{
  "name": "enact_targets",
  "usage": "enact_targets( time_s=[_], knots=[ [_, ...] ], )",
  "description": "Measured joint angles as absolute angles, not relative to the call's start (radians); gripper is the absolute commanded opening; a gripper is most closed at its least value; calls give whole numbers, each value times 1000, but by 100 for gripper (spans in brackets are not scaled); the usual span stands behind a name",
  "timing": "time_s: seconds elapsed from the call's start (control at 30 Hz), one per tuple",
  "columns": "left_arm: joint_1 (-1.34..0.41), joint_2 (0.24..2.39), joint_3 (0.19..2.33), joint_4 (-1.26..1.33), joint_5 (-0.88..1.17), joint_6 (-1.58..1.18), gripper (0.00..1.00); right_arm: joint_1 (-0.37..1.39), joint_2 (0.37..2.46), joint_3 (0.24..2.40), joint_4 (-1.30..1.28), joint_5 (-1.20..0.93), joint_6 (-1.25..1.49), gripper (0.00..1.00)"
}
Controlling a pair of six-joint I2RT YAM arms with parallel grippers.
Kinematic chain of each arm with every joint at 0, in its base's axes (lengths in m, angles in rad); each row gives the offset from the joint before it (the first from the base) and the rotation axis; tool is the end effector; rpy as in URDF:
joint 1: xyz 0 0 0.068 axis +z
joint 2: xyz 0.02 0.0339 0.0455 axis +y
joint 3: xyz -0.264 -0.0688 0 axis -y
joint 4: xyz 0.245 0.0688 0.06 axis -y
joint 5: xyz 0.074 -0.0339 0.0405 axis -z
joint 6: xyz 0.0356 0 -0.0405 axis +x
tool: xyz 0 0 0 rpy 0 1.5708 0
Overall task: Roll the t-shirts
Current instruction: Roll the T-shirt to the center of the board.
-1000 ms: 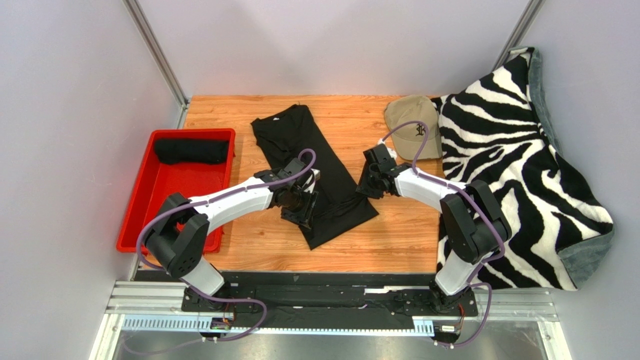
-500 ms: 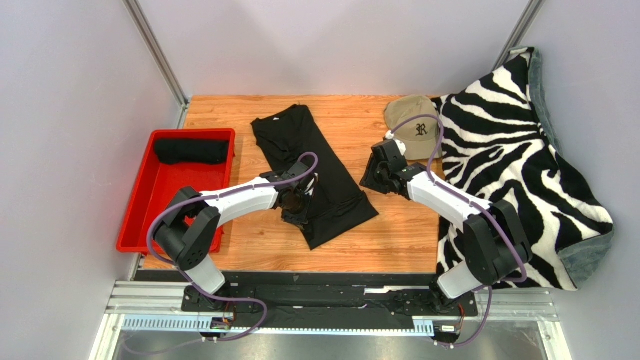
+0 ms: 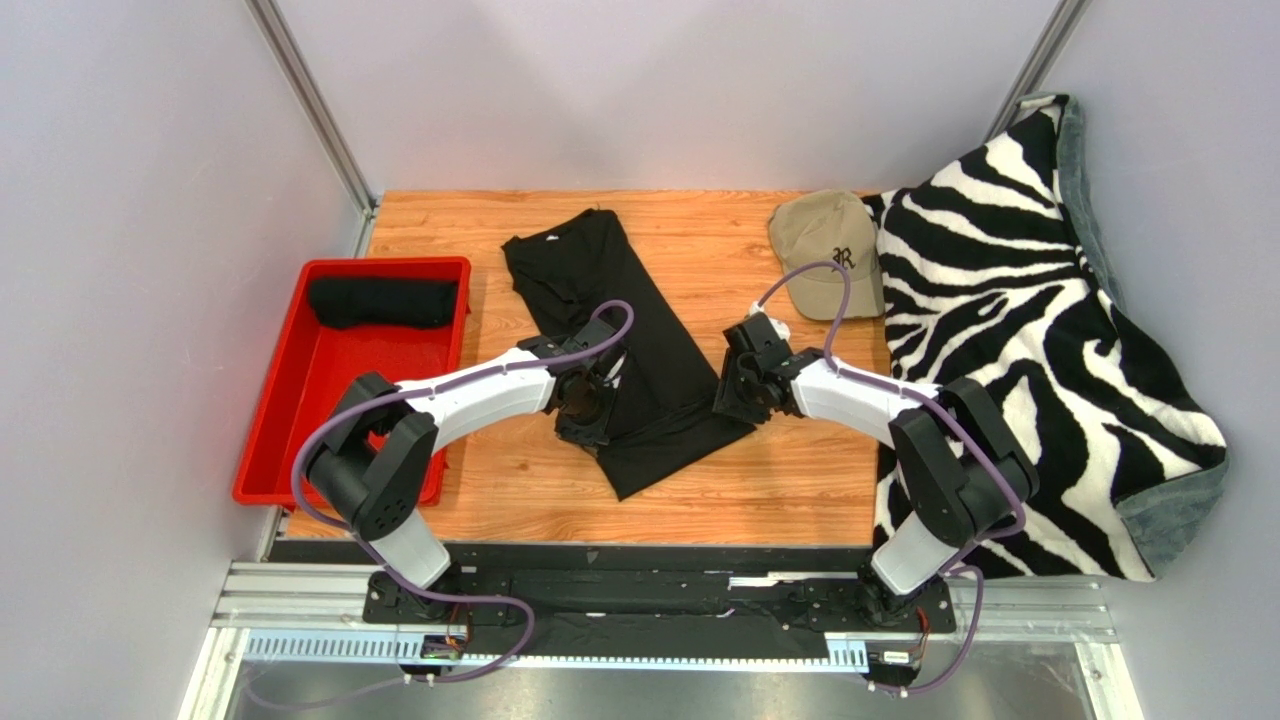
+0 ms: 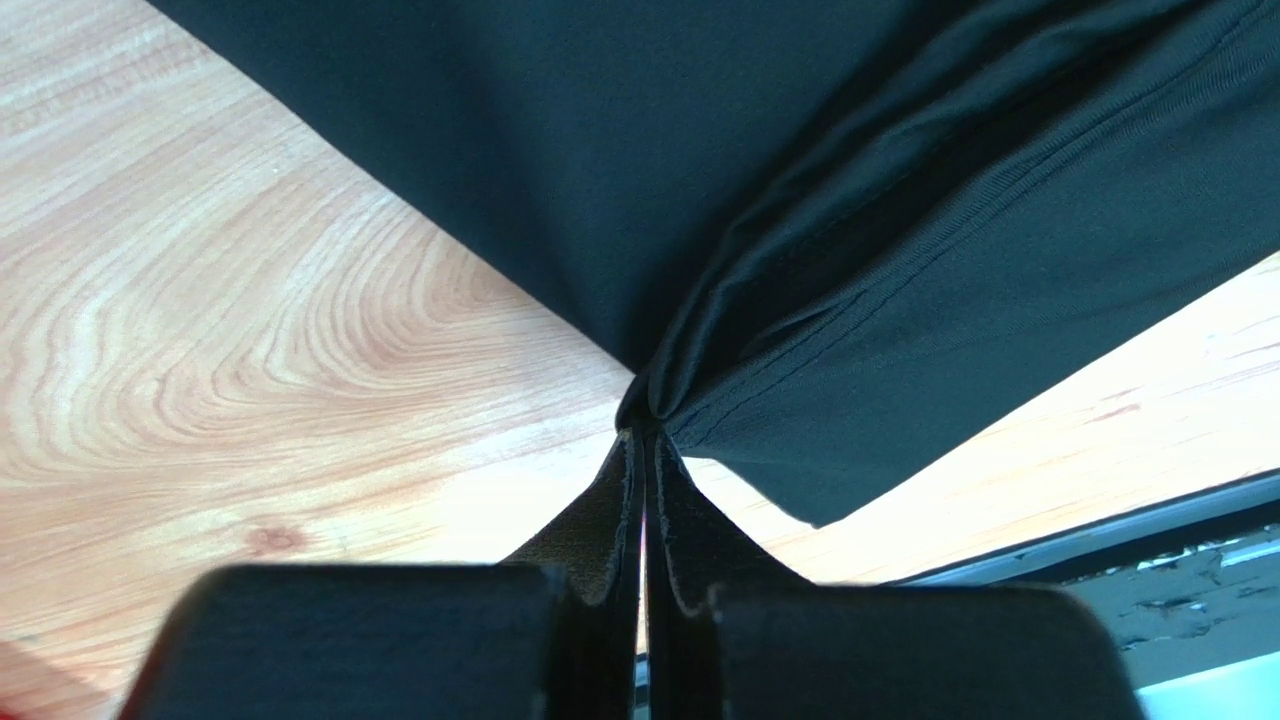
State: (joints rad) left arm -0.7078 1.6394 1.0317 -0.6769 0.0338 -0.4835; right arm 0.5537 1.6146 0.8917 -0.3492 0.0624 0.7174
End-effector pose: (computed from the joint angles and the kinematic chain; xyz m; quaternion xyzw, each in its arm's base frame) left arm 0.2305 -0.1988 0.1811 0.1132 0.9832 -0.0938 0.1086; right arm 0.2626 0.1597 0.1640 0.0869 0.9647 0.1221 0.2164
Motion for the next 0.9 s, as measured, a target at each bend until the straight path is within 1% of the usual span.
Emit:
enact_targets(
  time_s=[0.07,0.17,0.2,0.23,0.3,0.33,0.4,0.43,0.63,0.77,0.9],
  knots=[
    [-704,1638,1032,-682,35,-471,36,554,1622,886,-346,62,718,37],
    [-700,1620,1033,-700,38,-471,36,554,1618,886,-348,63,717,35],
    [-699,1604,1036,-707,43,-473,34,553,1614,887,-355,65,716,35],
    [-699,1589,1041,-712,47,-474,29,554,1606,887,-363,68,715,34],
    [-702,1551,1074,-709,78,-487,23,554,1578,888,-378,71,713,32],
    [-704,1533,1079,-705,83,-490,16,554,1559,888,-385,72,713,31],
    [-724,1510,1095,-652,125,-517,11,553,1527,892,-390,70,713,29],
    [-742,1511,1105,-617,149,-532,8,553,1519,899,-391,70,714,26],
    [-816,1669,1163,-428,261,-612,1,546,1568,933,-367,41,718,17],
    [-815,1792,1165,-337,288,-658,0,514,1651,936,-346,-8,721,16],
    [-805,1868,1166,-298,245,-681,0,475,1695,943,-336,-46,722,16]
  ],
)
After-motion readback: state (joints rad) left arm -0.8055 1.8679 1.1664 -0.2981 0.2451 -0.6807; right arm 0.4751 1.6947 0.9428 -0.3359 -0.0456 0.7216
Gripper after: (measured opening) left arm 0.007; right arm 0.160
